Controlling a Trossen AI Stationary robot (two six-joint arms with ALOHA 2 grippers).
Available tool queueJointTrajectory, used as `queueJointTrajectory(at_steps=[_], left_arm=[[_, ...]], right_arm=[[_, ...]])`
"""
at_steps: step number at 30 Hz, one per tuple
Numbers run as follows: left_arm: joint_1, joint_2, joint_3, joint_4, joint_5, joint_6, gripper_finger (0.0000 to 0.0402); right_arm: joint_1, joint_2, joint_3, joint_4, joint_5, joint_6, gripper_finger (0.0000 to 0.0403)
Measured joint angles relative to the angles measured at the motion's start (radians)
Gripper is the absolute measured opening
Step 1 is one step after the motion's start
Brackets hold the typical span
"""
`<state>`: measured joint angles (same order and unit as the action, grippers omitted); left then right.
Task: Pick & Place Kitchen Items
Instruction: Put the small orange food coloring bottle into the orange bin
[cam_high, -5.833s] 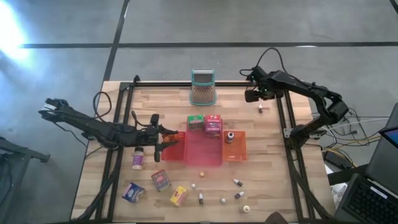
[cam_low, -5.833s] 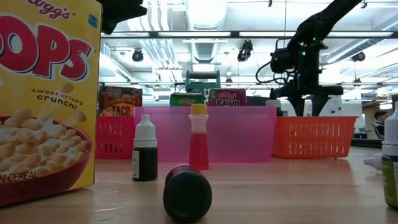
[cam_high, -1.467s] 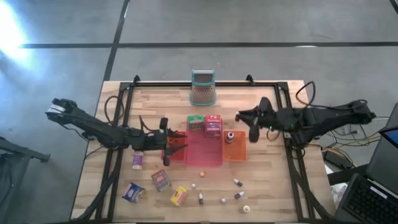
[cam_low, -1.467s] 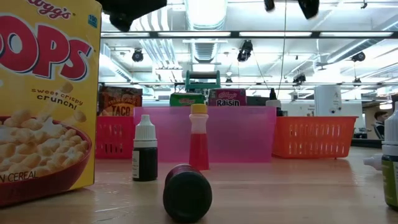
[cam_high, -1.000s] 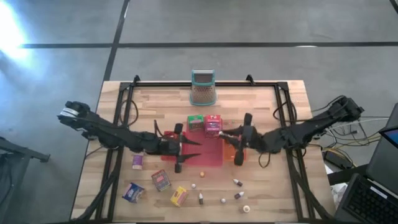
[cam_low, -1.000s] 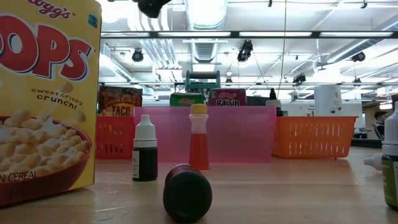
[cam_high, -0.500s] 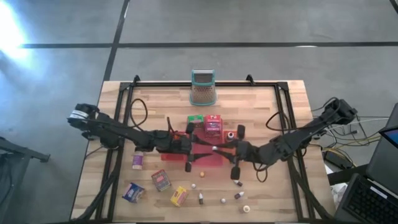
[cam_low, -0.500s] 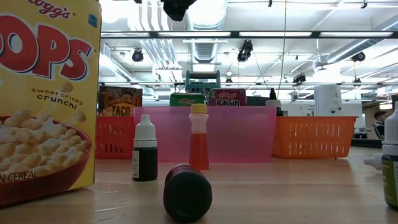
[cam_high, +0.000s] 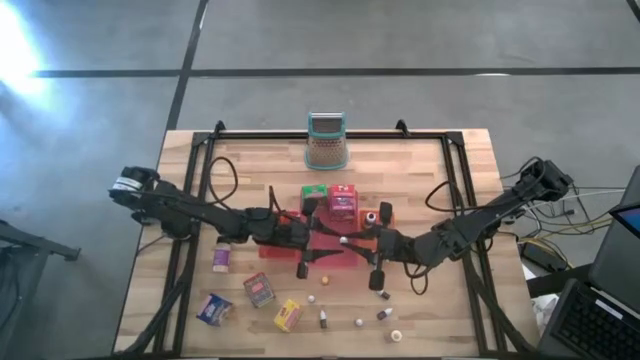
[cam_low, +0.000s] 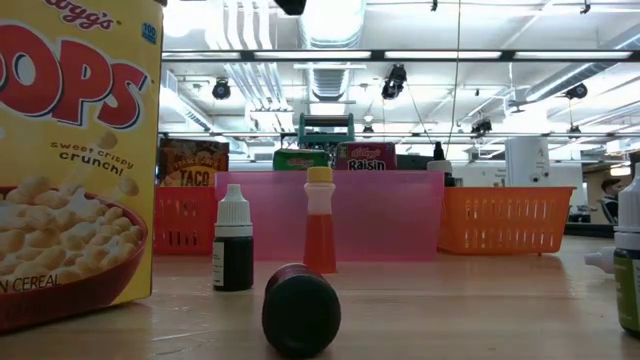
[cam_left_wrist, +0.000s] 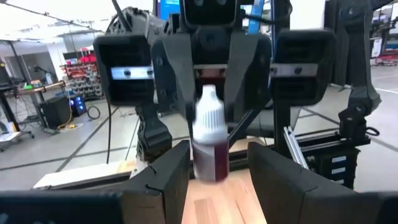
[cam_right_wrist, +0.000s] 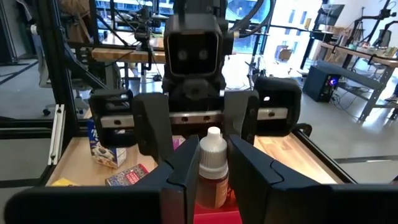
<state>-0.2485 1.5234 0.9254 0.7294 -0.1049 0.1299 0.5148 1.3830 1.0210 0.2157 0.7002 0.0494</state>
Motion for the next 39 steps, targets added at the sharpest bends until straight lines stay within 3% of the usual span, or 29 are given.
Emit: queueJointTrajectory(at_steps=[7,16,22,26,33,39], left_arm=[[0.006,0.0,0.027,-0.057,0.01,0.004,0.0168],[0.017,0.0,0.026,-0.058,0.009,0.001,0.0168],[0.023,0.0,0.024,-0.058,0.009,0.001,0.0166],[0.023,0.0,0.024,-0.059,0.011,0.001,0.0147],[0.024,0.0,0.024,-0.06,0.035,0.001,0.0095],[0.024,0.0,0.024,-0.059,0.035,0.001,0.0091]], right_arm=[[0.0,0.0,0.0,0.003,0.0,-0.005,0.0052],[-0.001,0.0,0.0,0.008,0.0,-0.005,0.0078],[-0.002,0.0,0.002,0.016,0.0,-0.021,0.0059],[-0.002,-0.001,0.002,0.028,0.0,-0.034,0.0052],[-0.003,-0.002,0.002,0.028,0.0,-0.032,0.0076],[-0.003,-0.002,0.001,0.028,0.0,-0.034,0.006]])
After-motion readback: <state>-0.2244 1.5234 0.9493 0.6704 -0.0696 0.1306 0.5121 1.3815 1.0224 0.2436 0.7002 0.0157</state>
